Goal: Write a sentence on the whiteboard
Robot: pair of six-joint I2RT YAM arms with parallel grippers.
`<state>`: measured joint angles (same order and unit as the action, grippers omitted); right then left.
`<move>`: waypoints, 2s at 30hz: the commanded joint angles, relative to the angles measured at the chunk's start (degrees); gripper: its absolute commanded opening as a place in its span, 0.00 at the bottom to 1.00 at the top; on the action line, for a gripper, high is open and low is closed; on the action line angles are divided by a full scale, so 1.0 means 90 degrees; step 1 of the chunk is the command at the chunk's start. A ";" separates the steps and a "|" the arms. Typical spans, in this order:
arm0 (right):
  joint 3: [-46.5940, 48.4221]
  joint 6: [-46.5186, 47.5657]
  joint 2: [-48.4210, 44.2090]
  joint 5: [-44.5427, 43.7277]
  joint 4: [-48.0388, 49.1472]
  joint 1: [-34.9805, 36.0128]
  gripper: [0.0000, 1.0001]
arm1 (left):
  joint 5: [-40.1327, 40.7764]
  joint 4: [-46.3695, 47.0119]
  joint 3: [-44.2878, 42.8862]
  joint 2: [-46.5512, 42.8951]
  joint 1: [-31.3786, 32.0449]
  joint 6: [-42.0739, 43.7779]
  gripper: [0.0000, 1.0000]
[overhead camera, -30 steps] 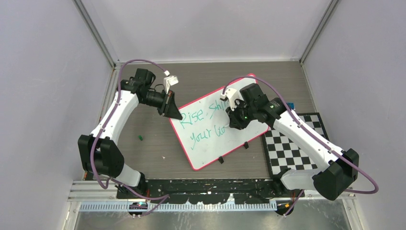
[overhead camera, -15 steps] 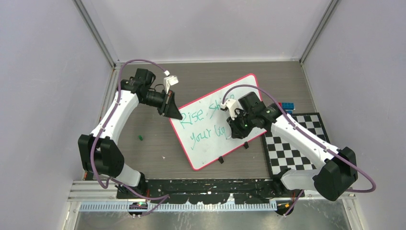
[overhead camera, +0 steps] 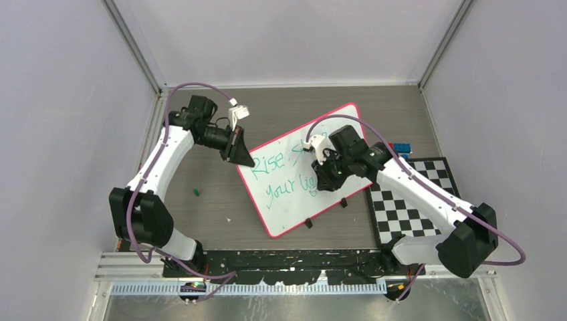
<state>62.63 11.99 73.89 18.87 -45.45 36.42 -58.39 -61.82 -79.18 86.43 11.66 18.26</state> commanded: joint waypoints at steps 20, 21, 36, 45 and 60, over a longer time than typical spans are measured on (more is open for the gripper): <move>0.1110 0.0187 -0.0231 -0.0674 0.0090 -0.0353 0.00 | 0.0204 -0.0104 0.0067 0.0181 0.0301 0.0283 0.00; 0.1128 0.0182 -0.0208 -0.0694 0.0105 -0.0359 0.00 | 0.0208 -0.0112 0.0067 0.0174 0.0297 0.0281 0.00; 0.0716 0.0235 -0.0195 -0.0723 0.0177 -0.0381 0.00 | 0.0208 -0.0091 0.0095 0.0179 0.0306 0.0298 0.00; 0.0235 0.0230 -0.0304 -0.0638 0.0162 -0.0382 0.00 | 0.0225 -0.0084 0.0136 0.0147 0.0309 0.0332 0.00; 0.0867 0.0286 -0.0108 -0.0746 0.0167 -0.0385 0.00 | 0.0235 -0.0097 0.0115 0.0148 0.0317 0.0312 0.00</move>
<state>66.19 14.24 72.53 13.93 -47.03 33.23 -58.48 -62.00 -79.35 86.56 11.68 18.44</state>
